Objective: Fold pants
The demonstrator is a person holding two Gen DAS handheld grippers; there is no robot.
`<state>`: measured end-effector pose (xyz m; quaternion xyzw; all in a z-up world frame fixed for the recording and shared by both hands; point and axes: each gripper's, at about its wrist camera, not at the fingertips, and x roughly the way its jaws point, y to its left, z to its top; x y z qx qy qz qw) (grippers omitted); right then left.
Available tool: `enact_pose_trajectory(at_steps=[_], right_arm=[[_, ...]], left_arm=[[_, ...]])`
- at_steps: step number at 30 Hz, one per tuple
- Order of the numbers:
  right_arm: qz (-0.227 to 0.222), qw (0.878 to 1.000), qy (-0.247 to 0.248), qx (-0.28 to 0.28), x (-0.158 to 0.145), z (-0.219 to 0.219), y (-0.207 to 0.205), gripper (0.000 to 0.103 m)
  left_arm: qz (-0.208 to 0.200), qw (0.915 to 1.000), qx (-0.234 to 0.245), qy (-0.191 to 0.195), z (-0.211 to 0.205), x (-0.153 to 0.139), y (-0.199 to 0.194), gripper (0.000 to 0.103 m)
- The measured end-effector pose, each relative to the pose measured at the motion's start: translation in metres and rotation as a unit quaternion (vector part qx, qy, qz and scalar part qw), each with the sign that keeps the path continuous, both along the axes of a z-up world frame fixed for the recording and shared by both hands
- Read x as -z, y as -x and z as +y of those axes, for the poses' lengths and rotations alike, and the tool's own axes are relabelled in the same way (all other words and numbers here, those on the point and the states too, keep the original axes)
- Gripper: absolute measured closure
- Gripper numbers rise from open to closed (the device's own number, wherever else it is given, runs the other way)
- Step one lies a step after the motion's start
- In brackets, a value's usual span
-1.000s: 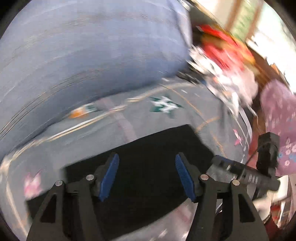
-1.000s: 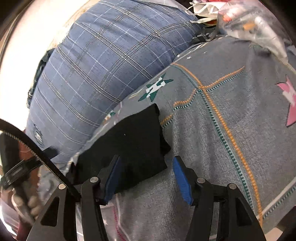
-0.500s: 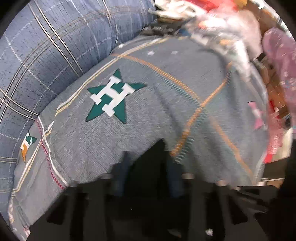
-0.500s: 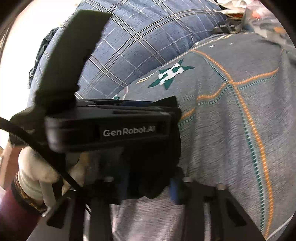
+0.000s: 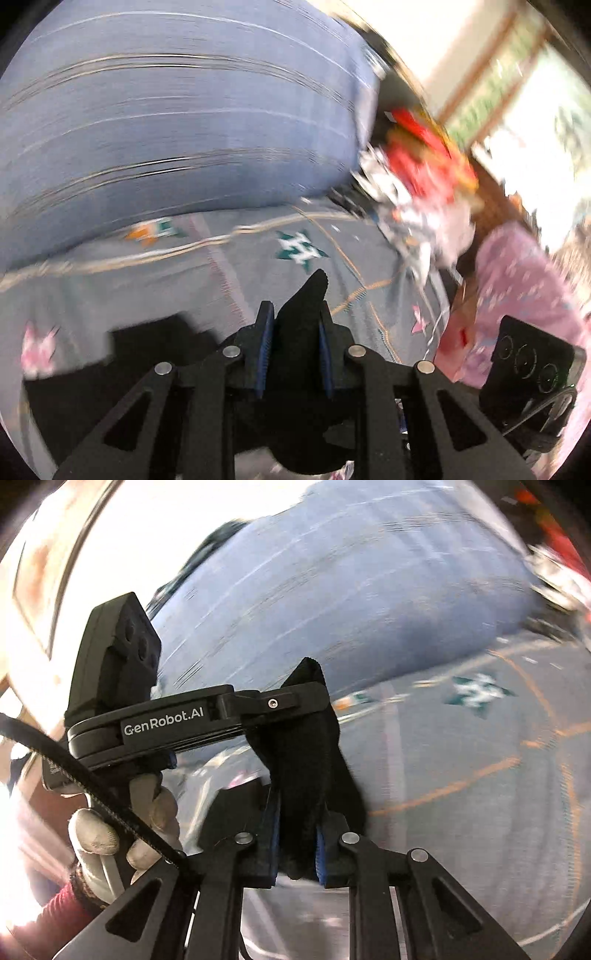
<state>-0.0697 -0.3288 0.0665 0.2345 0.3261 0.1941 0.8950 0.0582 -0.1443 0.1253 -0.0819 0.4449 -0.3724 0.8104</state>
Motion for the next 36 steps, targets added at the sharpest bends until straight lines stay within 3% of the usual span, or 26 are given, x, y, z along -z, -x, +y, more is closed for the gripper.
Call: enact_pose_trajectory(at_steps=[3,7,14,17,19,22,26,31,33,36], right_arm=[[0.003,0.998,0.029,-0.055,-0.003,0.063,-0.014,0.087],[0.033,0.991,0.065,-0.108,0.021,0.140,-0.041,0.090],[0.084,0.977,0.117,-0.158,0.072,0.229,-0.078,0.090],[0.087,0.977,0.099,-0.170,0.083,0.237,-0.085,0.082],[0.085,0.978,0.062,-0.181,0.082,0.231,-0.085,0.060],[0.071,0.979,0.030,-0.190,0.065,0.221,-0.073,0.048],[0.041,0.983,0.000,-0.179,0.047,0.186,-0.051,0.046],[0.034,0.995,-0.028,-0.089,0.045,0.126,-0.055,0.045],[0.045,0.996,-0.065,-0.045,0.051,0.100,-0.069,0.044],[0.061,0.991,-0.116,-0.014,0.062,0.076,-0.089,0.044]], left_arm=[[0.039,0.9959,-0.064,0.051,0.082,0.018,-0.002,0.082],[0.083,0.9848,-0.137,0.069,0.159,0.059,-0.012,0.082],[0.128,0.9674,-0.204,0.077,0.222,0.115,-0.023,0.081],[0.156,0.9557,-0.216,0.126,0.244,0.134,-0.023,0.081],[0.165,0.9486,-0.220,0.157,0.256,0.135,-0.020,0.079],[0.158,0.9446,-0.233,0.168,0.271,0.128,-0.012,0.070],[0.133,0.9476,-0.238,0.166,0.277,0.110,0.001,0.061],[0.076,0.9702,-0.192,0.127,0.236,0.079,0.013,0.060],[0.057,0.9794,-0.170,0.093,0.205,0.071,0.012,0.059],[0.069,0.9818,-0.173,0.035,0.174,0.083,-0.006,0.058]])
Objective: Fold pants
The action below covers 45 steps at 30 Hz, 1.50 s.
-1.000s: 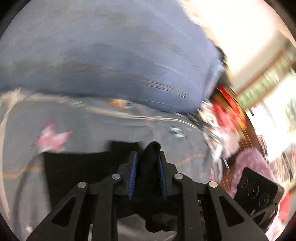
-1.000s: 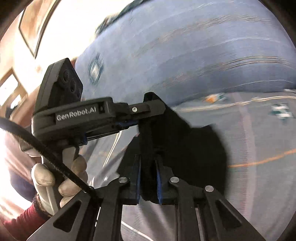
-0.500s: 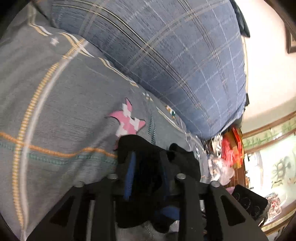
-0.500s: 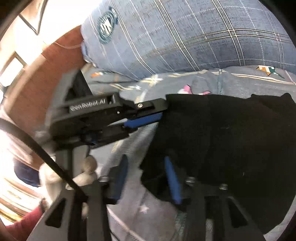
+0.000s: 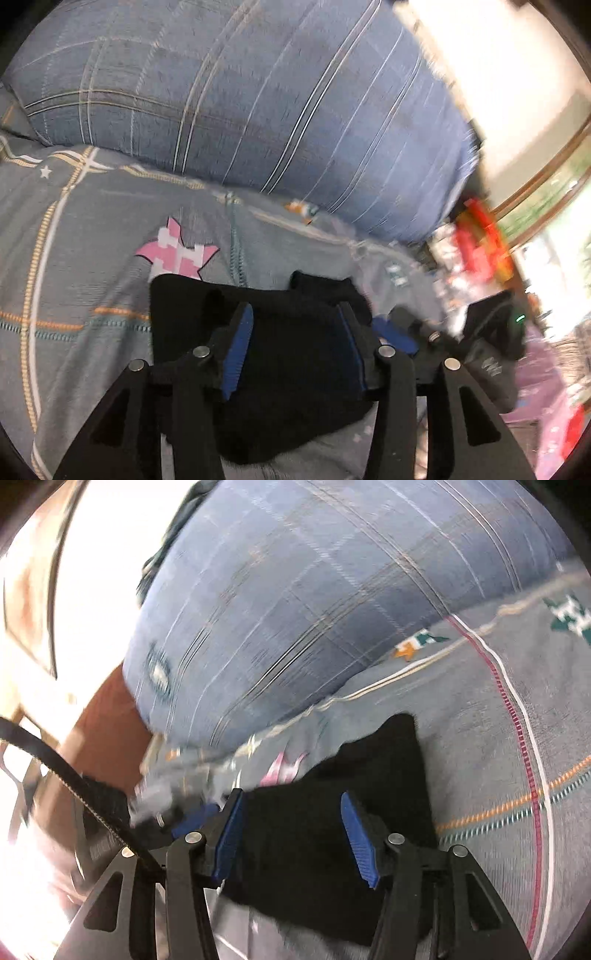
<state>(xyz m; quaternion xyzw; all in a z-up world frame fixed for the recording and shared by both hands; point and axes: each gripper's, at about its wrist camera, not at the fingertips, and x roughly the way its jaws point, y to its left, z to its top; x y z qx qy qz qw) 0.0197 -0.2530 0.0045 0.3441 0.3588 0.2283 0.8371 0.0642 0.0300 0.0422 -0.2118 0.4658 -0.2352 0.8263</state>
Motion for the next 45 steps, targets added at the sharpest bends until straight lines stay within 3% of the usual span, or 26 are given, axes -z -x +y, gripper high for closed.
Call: enact_pose_trajectory(at_steps=[2,4,6,11,15,17,20,26,29,31,32,33,34,35,37,40,43,45], right_arm=[[0.013,1.000,-0.027,-0.002,0.010,0.000,-0.019,0.044],[0.023,0.999,-0.039,-0.006,0.020,0.001,-0.033,0.044],[0.036,0.999,-0.038,0.001,0.030,-0.002,-0.047,0.046],[0.054,0.998,-0.042,0.016,0.049,-0.008,-0.069,0.048],[0.059,0.998,-0.001,0.020,0.043,-0.006,-0.075,0.051],[0.048,0.998,0.021,0.042,0.030,-0.009,-0.066,0.051],[0.021,0.997,0.021,0.065,0.009,-0.022,-0.037,0.040],[-0.028,0.990,0.110,0.084,-0.016,-0.033,0.043,0.040],[-0.070,0.969,0.198,0.126,-0.025,-0.024,0.092,0.038],[-0.118,0.931,0.295,0.181,-0.033,-0.007,0.129,0.021],[-0.156,0.902,0.341,0.212,-0.036,0.005,0.152,0.014],[-0.180,0.887,0.359,0.227,-0.037,0.013,0.167,0.003],[-0.200,0.877,0.367,0.238,-0.037,0.020,0.179,0.000],[-0.222,0.867,0.373,0.244,-0.036,0.026,0.191,0.000],[-0.235,0.864,0.378,0.237,-0.031,0.034,0.200,0.000],[-0.201,0.878,0.377,0.216,-0.014,0.036,0.194,0.000],[-0.161,0.885,0.388,0.202,0.000,0.036,0.182,0.000],[-0.161,0.888,0.381,0.202,0.002,0.034,0.181,0.000]], left_arm=[[0.037,0.9986,-0.028,-0.027,-0.003,0.022,-0.016,0.059],[0.062,0.9968,-0.048,-0.010,0.007,0.044,-0.025,0.060],[0.057,0.9967,-0.054,0.022,0.017,0.051,-0.024,0.060],[0.027,0.9987,-0.043,-0.001,0.011,0.050,-0.016,0.061],[0.014,0.9992,-0.038,-0.005,0.010,0.049,-0.010,0.061],[0.017,0.9992,-0.037,-0.003,0.010,0.043,-0.005,0.060],[0.006,0.9992,-0.040,-0.005,0.017,0.025,0.010,0.060],[-0.051,0.9936,-0.081,-0.061,0.041,-0.014,0.079,0.056],[-0.102,0.9789,-0.125,-0.125,0.046,-0.031,0.132,0.052],[-0.144,0.9613,-0.156,-0.176,0.044,-0.042,0.163,0.042],[-0.166,0.9505,-0.172,-0.198,0.041,-0.047,0.178,0.033],[-0.188,0.9391,-0.189,-0.218,0.039,-0.052,0.193,0.028],[-0.210,0.9245,-0.213,-0.237,0.037,-0.057,0.212,0.015],[-0.221,0.9156,-0.230,-0.245,0.038,-0.061,0.223,0.006],[-0.237,0.9055,-0.253,-0.245,0.039,-0.068,0.243,0.000],[-0.234,0.9069,-0.251,-0.245,0.036,-0.073,0.253,0.000],[-0.222,0.9078,-0.252,-0.251,0.032,-0.072,0.260,0.000],[-0.210,0.9092,-0.248,-0.261,0.029,-0.065,0.259,0.000]])
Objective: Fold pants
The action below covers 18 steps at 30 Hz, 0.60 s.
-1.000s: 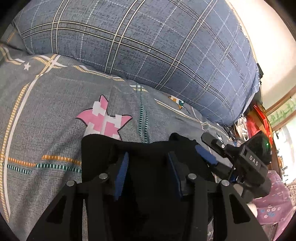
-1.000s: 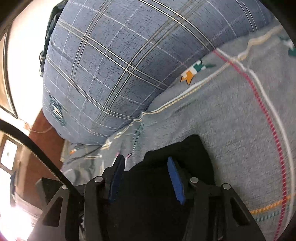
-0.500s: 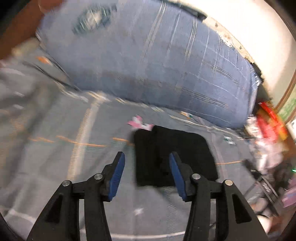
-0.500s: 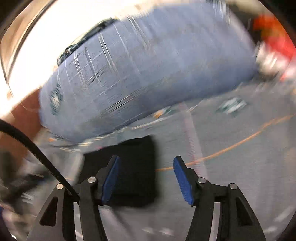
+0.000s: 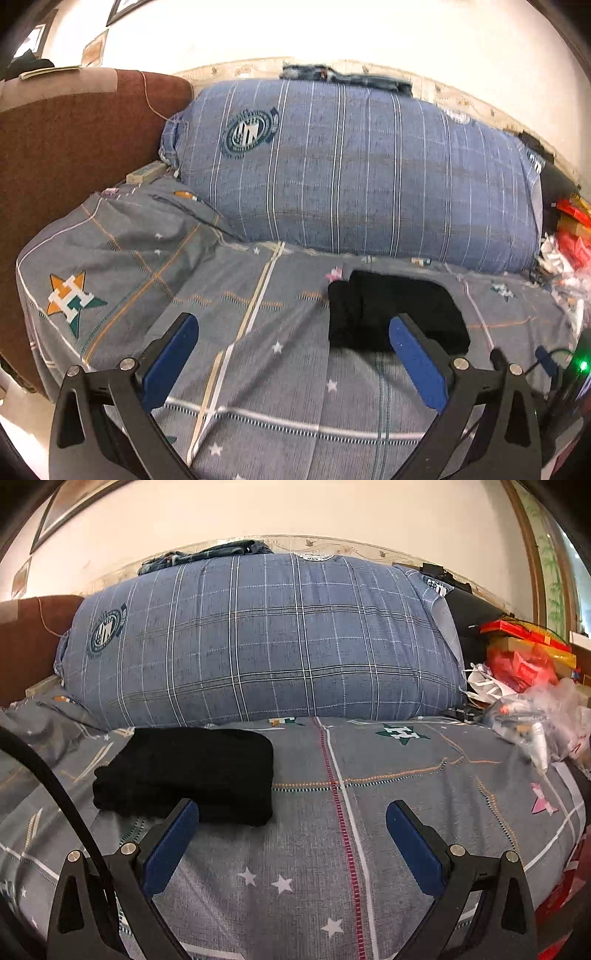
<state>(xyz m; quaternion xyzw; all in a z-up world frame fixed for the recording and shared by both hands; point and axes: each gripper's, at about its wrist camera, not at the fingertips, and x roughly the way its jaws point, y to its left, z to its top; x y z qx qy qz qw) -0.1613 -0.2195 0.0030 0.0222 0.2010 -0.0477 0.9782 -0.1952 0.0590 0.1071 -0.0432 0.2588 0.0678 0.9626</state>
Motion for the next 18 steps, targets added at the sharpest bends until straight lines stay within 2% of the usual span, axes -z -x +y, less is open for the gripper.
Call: enact_pose_trajectory(at_steps=[5,12,18], right_arm=[[0.015,1.000,0.005,-0.013,0.007,0.004,0.000,0.000],[0.035,0.999,0.020,-0.034,0.016,0.017,-0.006,0.000],[0.046,0.998,0.020,-0.042,0.019,0.022,-0.010,0.000]], left_arm=[[0.038,0.9992,0.014,-0.002,-0.016,0.018,-0.002,0.000],[0.047,0.9970,0.038,-0.049,-0.040,0.032,-0.002,0.000],[0.068,0.9949,0.053,-0.051,-0.046,0.041,-0.006,0.000]])
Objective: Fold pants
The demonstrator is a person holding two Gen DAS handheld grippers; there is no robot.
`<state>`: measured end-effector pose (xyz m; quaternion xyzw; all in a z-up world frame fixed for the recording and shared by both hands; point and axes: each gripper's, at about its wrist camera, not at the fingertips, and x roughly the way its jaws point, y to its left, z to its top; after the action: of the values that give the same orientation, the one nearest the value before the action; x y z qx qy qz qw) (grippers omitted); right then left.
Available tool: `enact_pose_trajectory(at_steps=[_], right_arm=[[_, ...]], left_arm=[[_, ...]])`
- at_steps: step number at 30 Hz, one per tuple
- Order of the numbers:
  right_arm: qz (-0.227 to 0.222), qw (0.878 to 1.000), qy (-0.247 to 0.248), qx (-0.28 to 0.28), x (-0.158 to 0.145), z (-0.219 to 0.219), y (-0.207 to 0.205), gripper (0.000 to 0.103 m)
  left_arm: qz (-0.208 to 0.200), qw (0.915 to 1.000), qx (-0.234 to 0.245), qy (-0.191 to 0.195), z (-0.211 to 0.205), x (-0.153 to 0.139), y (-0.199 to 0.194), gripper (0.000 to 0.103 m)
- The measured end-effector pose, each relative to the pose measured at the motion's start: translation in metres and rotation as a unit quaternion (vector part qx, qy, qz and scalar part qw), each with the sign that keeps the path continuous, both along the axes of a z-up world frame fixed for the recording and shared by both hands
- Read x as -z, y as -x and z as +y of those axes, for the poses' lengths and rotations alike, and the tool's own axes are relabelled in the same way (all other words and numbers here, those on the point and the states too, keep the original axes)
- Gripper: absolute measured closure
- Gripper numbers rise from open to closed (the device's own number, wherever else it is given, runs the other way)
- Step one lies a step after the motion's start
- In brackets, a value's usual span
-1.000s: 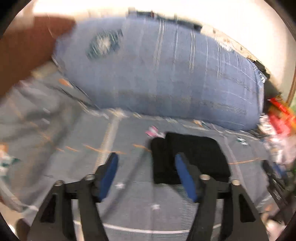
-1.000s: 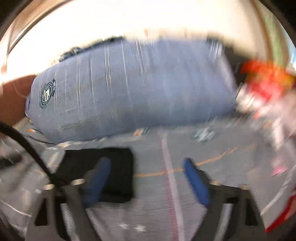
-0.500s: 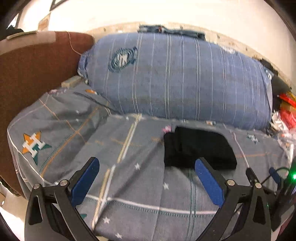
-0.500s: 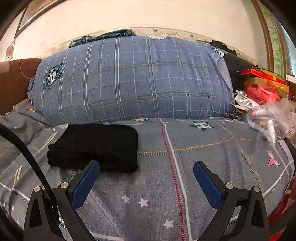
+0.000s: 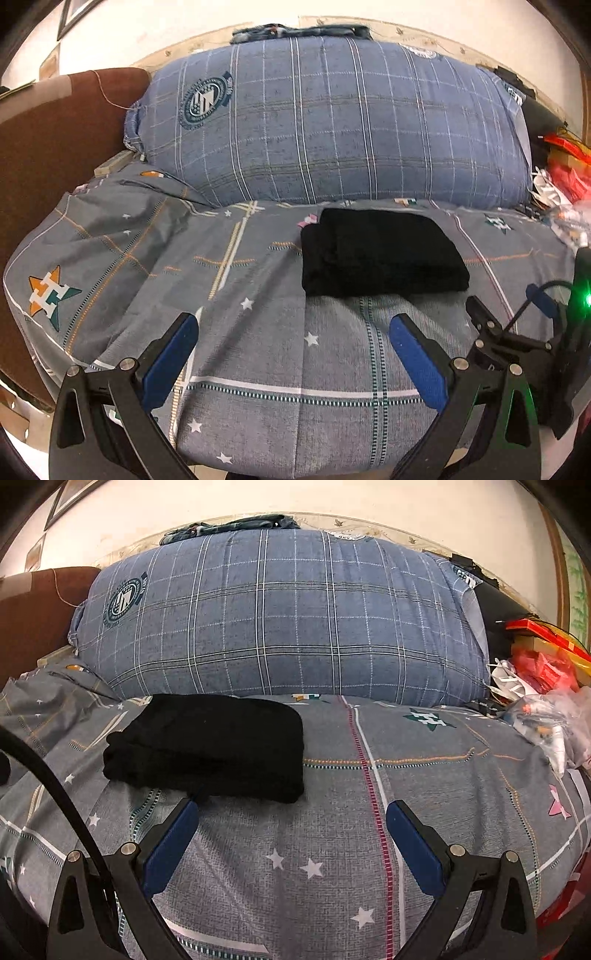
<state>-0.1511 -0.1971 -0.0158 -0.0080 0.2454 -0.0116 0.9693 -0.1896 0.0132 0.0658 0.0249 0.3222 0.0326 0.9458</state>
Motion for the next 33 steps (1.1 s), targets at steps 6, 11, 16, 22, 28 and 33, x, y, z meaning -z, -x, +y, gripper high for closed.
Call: enact_pose_trajectory(at_steps=[6,11,16,22,28,33], right_arm=[[0.001,0.999,-0.034,-0.011,-0.009,-0.003,-0.006,0.000],[-0.002,0.999,-0.032,-0.009,-0.011,-0.004,-0.007,0.000],[0.007,1.000,-0.030,0.000,-0.005,-0.005,-0.009,0.000],[0.029,0.999,-0.020,-0.012,0.008,0.002,-0.014,0.000],[0.027,0.999,-0.004,-0.024,0.011,0.010,-0.010,0.000],[0.035,0.999,-0.009,-0.026,0.013,0.010,-0.012,0.000]], left_arm=[[0.005,0.9999,0.001,-0.011,-0.005,-0.003,0.004,0.000],[0.007,0.9999,0.011,-0.010,-0.010,-0.003,0.004,0.000],[0.026,0.9995,0.018,0.000,-0.010,0.009,-0.004,0.000],[0.046,0.9988,0.004,0.017,-0.003,0.023,-0.010,0.000],[0.066,0.9974,0.005,0.028,-0.004,0.036,-0.018,0.000],[0.075,0.9967,0.007,0.031,-0.004,0.043,-0.022,0.000]])
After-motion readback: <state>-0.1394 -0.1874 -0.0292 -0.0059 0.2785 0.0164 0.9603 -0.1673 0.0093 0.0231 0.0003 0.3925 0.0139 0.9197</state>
